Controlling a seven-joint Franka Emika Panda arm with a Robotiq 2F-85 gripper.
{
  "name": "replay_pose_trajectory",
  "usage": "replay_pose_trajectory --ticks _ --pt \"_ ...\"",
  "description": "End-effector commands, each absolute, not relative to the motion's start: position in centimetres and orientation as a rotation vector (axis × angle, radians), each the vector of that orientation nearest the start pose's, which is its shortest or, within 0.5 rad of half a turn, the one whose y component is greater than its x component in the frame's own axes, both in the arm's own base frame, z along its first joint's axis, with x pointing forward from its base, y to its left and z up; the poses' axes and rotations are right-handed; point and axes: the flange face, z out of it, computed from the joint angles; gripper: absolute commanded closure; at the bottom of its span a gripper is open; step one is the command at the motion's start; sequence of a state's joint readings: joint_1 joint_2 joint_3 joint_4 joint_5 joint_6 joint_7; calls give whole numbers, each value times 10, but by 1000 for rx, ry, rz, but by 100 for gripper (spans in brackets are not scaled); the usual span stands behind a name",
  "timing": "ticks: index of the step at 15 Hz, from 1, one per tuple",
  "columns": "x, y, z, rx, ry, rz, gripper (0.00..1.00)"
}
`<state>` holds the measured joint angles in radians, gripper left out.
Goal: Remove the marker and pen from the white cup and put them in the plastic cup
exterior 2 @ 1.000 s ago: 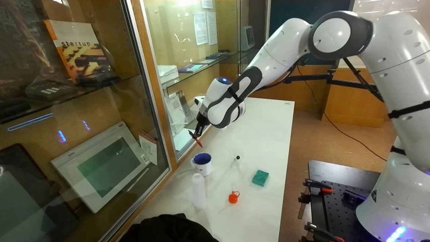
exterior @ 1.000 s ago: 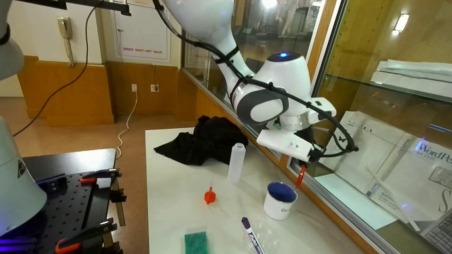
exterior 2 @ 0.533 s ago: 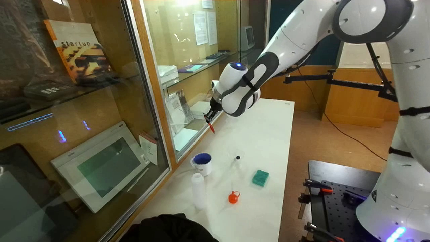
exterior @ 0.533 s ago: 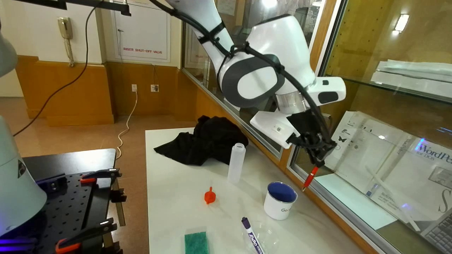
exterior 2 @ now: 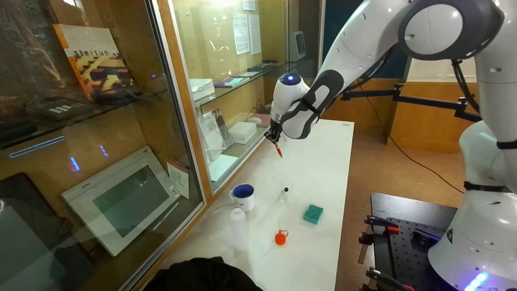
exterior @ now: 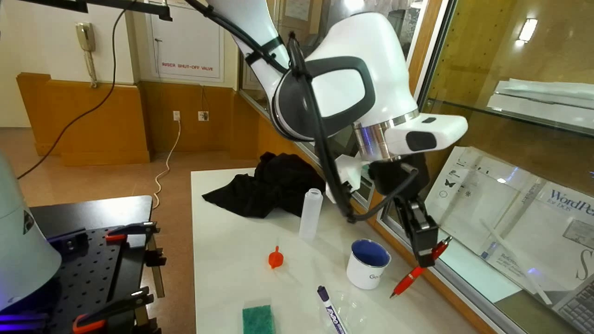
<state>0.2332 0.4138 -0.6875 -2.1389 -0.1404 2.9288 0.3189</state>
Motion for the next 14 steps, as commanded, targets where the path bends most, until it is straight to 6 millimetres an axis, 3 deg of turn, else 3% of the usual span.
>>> replay_pose_trajectory --ticks 1,5,14 --pt "551 -233 275 -3209 1172 -521 96" --pt "548 -224 248 -3078 1379 -347 96" --pt "547 -238 225 -2904 1488 -503 96"
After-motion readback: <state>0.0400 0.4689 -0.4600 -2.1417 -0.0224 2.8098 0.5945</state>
